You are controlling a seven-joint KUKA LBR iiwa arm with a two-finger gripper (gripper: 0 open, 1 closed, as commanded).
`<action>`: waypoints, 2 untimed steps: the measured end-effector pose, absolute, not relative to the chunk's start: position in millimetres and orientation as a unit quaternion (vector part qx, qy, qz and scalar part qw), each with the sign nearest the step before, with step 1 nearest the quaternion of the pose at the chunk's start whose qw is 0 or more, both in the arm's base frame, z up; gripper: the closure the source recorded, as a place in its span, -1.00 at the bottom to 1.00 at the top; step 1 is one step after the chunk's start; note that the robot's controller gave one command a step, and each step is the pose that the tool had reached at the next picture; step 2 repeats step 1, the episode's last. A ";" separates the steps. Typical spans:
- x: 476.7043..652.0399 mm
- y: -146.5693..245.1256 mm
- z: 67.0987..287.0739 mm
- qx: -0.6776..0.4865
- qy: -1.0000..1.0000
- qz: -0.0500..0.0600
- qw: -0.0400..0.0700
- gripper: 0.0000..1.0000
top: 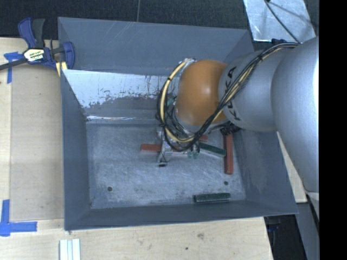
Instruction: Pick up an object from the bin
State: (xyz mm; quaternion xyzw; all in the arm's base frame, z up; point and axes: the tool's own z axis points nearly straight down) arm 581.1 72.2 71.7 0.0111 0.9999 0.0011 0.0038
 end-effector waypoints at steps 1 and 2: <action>595.0 64.2 287.3 -0.078 0.997 0.000 0.007 1.00; 595.0 64.2 287.3 -0.078 0.997 0.000 0.007 1.00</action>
Offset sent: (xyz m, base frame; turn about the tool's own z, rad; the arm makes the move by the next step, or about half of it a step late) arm 0.0114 -0.0076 0.2096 -0.1791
